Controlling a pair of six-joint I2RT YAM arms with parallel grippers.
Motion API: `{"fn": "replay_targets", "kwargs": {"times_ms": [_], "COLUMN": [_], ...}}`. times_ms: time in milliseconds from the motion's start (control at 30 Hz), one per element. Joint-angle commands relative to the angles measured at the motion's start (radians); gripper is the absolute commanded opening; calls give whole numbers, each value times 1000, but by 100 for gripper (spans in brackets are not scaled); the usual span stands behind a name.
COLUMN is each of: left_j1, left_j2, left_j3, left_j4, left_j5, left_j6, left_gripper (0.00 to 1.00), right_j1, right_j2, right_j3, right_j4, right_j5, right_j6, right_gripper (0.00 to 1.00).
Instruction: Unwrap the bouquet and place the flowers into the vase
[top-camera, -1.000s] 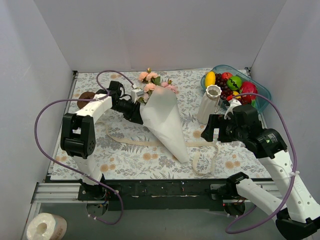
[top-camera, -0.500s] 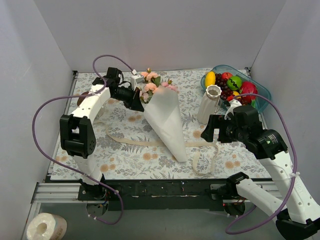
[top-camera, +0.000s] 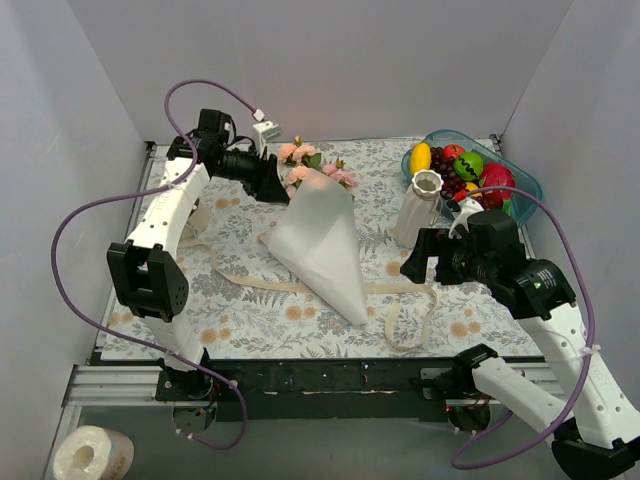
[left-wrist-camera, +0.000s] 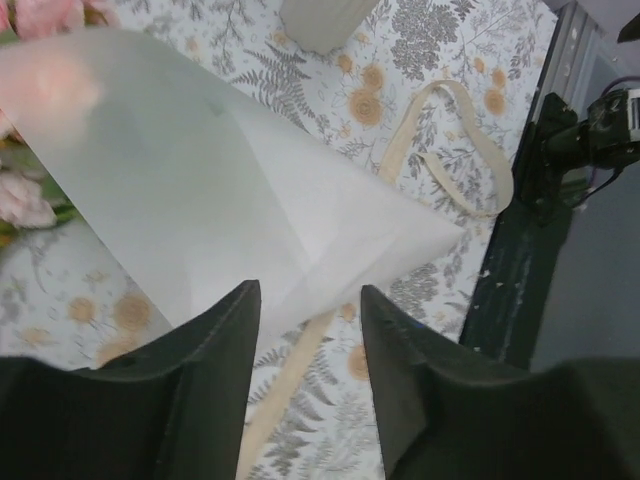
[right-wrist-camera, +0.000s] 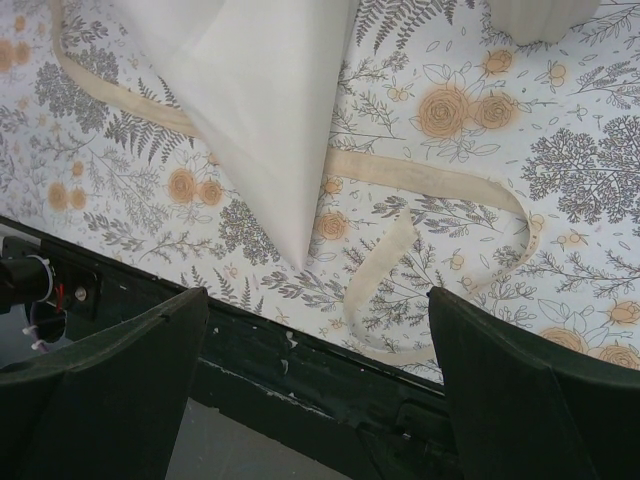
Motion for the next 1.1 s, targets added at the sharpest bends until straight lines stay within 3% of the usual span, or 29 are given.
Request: {"fn": "replay_targets", "kwargs": {"times_ms": [0, 100, 367, 1067], "left_j1": [28, 100, 148, 148], "left_j2": [-24, 11, -3, 137], "left_j3": [-158, -223, -441, -461], "left_j4": [-45, -103, -36, 165], "left_j5": [-16, 67, 111, 101], "left_j6": [63, 128, 183, 105], "left_gripper": [52, 60, 62, 60], "right_j1": [-3, -1, -1, -1], "right_j2": [-24, -34, -29, 3], "right_j3": [15, 12, 12, -5], "right_j4": [19, 9, 3, 40], "right_j5": [-12, -13, -11, -36], "right_j6": [-1, -7, -13, -9], "right_gripper": [98, 98, 98, 98]}}
